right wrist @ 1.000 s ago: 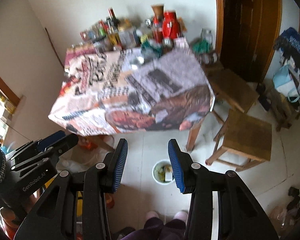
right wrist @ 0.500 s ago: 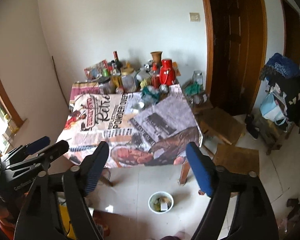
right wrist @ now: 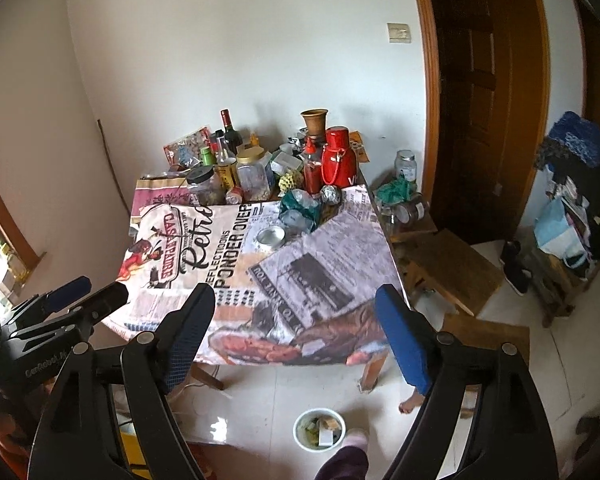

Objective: Collect trash
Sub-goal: 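Raise both open tools back up toward the table, then grasp the green plastic bag with the right tool while left tool grasps the round metal lid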

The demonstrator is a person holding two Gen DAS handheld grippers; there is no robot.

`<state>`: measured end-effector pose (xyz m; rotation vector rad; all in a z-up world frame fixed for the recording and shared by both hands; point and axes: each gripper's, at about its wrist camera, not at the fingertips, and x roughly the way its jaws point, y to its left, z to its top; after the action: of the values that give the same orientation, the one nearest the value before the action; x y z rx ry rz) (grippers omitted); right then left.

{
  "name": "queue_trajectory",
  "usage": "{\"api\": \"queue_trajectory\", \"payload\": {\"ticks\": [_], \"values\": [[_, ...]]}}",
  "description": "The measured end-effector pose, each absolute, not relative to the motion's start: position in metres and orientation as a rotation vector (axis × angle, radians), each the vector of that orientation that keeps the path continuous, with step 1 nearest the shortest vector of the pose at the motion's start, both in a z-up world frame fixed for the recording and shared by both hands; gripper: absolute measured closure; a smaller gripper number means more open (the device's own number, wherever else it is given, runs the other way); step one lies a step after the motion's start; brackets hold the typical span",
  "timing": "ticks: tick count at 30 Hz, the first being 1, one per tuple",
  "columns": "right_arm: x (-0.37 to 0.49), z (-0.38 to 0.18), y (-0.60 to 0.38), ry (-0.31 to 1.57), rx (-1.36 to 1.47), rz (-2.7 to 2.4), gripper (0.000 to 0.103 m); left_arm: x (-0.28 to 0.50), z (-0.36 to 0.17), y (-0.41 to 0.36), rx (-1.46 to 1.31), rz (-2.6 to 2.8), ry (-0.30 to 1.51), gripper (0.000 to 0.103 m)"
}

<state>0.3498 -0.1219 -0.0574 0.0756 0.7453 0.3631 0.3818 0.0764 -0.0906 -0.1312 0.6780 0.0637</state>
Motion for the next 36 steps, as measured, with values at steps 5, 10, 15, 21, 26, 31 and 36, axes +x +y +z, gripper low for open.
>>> {"api": "queue_trajectory", "payload": {"ticks": [5,10,15,21,26,31,36], "values": [[0.405,-0.055,-0.133,0.760,0.063,0.396,0.023,0.440,-0.082,0.064,-0.137,0.088,0.673,0.029],[0.453,-0.050,-0.144,0.756,0.049,0.425,0.023,0.491,-0.076,0.053,-0.144,0.136,0.654,0.029],[0.498,-0.053,-0.152,0.762,0.044,0.453,0.023,0.531,-0.079,0.052,-0.168,0.178,0.659,0.029],[0.542,-0.071,-0.143,0.821,0.052,0.468,0.023,0.569,-0.094,0.064,-0.173,0.220,0.704,0.029],[0.572,-0.084,-0.124,0.867,0.046,0.468,0.023,0.595,-0.107,0.085,-0.170,0.229,0.733,0.029],[0.596,-0.096,-0.096,0.900,0.055,0.459,0.023,0.625,-0.113,0.119,-0.164,0.202,0.749,0.029],[0.626,-0.108,-0.056,0.931,0.063,0.439,0.023,0.660,-0.119,0.158,-0.142,0.181,0.761,0.029]]}}
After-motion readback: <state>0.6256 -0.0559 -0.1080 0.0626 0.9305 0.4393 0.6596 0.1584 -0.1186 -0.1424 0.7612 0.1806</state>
